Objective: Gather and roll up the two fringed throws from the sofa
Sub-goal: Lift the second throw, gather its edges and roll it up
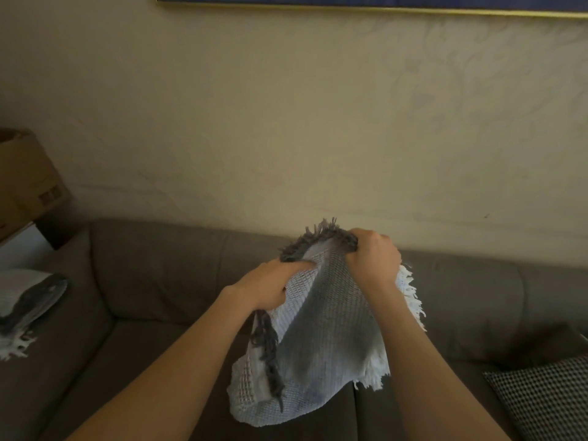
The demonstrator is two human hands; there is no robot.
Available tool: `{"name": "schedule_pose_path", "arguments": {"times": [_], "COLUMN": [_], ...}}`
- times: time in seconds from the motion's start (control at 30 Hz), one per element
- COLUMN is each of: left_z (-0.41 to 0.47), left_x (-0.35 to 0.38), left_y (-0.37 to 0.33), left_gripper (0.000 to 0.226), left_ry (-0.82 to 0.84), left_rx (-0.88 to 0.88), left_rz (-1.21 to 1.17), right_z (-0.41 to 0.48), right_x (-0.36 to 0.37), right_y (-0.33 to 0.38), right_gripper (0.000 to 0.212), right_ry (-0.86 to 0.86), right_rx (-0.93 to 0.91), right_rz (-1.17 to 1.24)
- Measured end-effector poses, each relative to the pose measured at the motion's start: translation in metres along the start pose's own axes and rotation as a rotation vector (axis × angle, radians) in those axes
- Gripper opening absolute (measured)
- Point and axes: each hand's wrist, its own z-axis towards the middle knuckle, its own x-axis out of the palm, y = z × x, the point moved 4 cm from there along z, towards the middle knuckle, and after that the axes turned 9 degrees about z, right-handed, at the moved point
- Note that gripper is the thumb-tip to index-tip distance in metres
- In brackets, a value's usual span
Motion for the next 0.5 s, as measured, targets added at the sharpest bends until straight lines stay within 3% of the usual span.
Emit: {"name": "schedule_pose_path", "arguments": {"times": [0.13, 0.3, 0.4, 0.47, 0.5], "left_z": [0.004, 0.008, 0.013, 0.012, 0.01], "left_x": [-0.011, -0.047, -0.06, -0.072, -0.079], "left_y": [0.007, 0.005, 0.006, 0.011, 0.012], "left_gripper": [0.09, 0.064, 0.065, 0.061, 0.059], "left_ry": [-0.09, -0.286, -0.363, -0.437, -0.47], "left_rx": [-0.046, -0.202, -0.287, -0.343, -0.364], "left_rz": [-0.305, -0.517, -0.6, -0.618, -0.636], "right_z": [-0.002, -0.006, -0.01, -0.018, -0.021], "right_x": [-0.002, 0.0, 0.007, 0.013, 0.014], "right_y": [-0.002, 0.003, 0.012, 0.014, 0.013], "right_gripper": [0.034, 0.007, 0.02, 0.008, 0.028], "right_ry": [-0.009, 0.052, 0.093, 0.175, 0.208], "right_rx": [-0.038, -0.089, -0.206, -0.284, -0.29], "right_rz": [-0.004, -0.001, 0.131, 0.221, 0.28]}}
